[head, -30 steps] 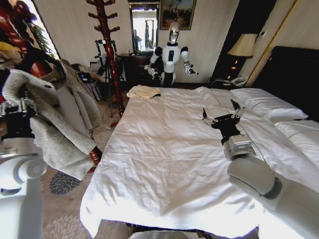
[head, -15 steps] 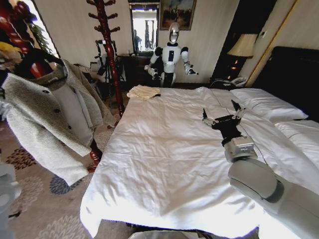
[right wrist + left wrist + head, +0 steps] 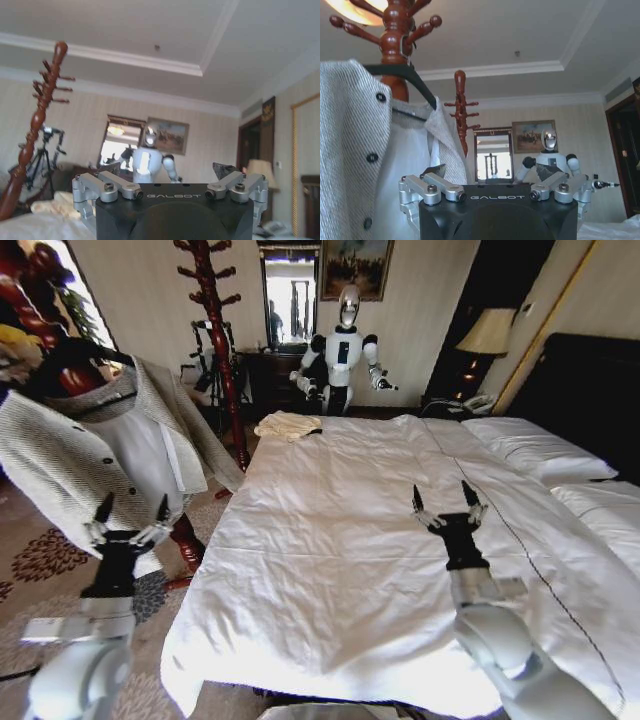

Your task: Pick up the clothes from the bed and hang them on the clothes hanger.

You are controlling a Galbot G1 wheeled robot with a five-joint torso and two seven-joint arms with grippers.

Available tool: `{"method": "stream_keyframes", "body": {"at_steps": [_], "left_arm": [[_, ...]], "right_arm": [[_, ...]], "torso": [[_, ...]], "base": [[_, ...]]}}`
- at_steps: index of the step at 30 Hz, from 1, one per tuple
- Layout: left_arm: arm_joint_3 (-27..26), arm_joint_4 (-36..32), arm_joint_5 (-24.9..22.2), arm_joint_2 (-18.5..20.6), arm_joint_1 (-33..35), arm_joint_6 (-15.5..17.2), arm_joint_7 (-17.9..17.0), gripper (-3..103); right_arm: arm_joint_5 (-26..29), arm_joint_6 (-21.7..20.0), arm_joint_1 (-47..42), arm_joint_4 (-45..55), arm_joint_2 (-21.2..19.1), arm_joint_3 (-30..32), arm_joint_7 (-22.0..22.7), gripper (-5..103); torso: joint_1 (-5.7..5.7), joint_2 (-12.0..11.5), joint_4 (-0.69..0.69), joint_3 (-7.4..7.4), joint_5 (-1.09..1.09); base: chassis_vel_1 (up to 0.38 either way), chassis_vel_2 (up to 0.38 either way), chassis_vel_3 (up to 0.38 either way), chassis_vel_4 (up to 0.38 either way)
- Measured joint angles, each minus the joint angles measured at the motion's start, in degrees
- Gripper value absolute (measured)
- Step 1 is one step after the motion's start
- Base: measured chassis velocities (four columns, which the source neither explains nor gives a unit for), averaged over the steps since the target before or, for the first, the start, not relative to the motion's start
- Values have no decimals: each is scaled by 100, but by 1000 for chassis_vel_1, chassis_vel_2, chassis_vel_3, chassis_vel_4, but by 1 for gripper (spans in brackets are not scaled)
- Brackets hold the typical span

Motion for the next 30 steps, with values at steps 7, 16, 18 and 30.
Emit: {"method": "stream_keyframes", "body": {"at_steps": [7, 16, 18, 30], "left_arm": [[648, 356, 335, -813, 617, -568, 218, 100], [786, 149, 380, -774, 1038, -599, 459, 100], [783, 145, 381, -767, 1038, -594, 461, 100], [756, 136, 374, -744, 1019, -572, 462, 100]], "right_arm": [[-226, 112, -1129, -104, 617, -443, 238, 100], [-224, 207, -1482, 125, 372, -405, -253, 100], [-219, 218, -1488, 129, 362, -403, -286, 100], [-190, 223, -1465, 138, 336, -400, -311, 100]], "torso": [[-1, 0, 1, 0, -1], [0, 0, 1, 0, -1], [0, 0, 2, 0, -1], [1, 0, 2, 1, 0]], "base": [[0, 0, 0, 0], [0, 0, 0, 0], [0, 0, 0, 0], [0, 0, 0, 0]]}}
